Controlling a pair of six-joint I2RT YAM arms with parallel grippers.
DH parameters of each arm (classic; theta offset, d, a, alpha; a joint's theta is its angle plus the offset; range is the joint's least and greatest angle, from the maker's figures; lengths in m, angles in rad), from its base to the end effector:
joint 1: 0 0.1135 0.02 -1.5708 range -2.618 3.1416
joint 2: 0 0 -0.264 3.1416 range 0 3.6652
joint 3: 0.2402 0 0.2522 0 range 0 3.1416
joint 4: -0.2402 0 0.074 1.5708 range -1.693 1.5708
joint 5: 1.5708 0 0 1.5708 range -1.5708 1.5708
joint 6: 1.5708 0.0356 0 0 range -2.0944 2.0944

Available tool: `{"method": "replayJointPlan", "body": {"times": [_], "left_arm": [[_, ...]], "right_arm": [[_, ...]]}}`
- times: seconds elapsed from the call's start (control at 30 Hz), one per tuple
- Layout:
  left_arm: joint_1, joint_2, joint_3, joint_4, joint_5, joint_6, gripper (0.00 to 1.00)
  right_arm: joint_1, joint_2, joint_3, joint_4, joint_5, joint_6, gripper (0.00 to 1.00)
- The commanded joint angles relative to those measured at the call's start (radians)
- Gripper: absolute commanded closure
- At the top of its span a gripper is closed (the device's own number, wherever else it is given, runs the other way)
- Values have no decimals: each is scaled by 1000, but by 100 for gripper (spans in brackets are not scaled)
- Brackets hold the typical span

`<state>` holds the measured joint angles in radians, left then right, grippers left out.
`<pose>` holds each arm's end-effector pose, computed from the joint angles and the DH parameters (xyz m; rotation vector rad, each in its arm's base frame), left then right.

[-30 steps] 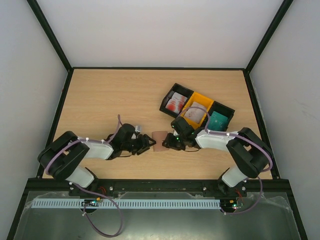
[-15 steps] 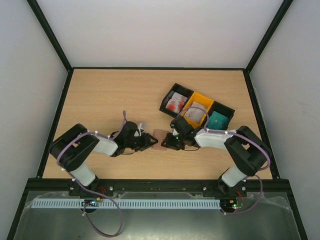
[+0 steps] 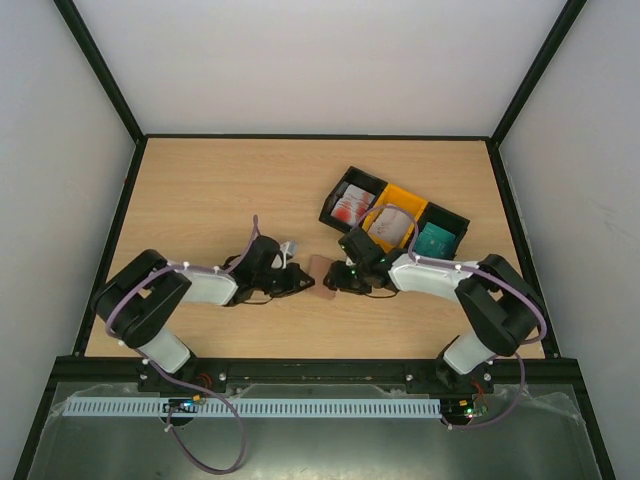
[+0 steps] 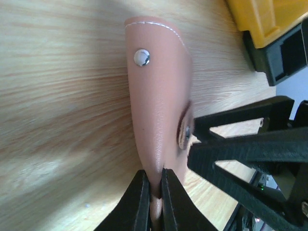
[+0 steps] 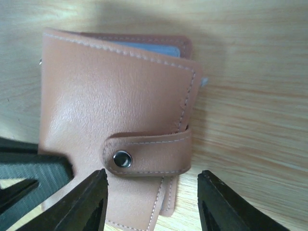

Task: Put the credit cards into the card holder
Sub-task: Open the card holder at the center of the board.

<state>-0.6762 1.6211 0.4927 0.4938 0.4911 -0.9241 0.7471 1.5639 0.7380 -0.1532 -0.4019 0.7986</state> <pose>0.2057 -0.1866 0.1190 0.0052 2.5080 -1.3369 0.2018 0.2058 0.1495 -0.1023 2.8217 1.0107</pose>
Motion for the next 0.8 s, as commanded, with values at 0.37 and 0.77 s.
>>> {"method": "replayJointPlan", "body": {"times": [0.37,0.77], "left_arm": [[-7,-180,117,-269,-13,137,97],[-3,-242,131,-321,-93,126,98]], "right_arm": [[72,34,220,-228,238,-75,44],[70,15,105,-300,431,-51,58]]}}
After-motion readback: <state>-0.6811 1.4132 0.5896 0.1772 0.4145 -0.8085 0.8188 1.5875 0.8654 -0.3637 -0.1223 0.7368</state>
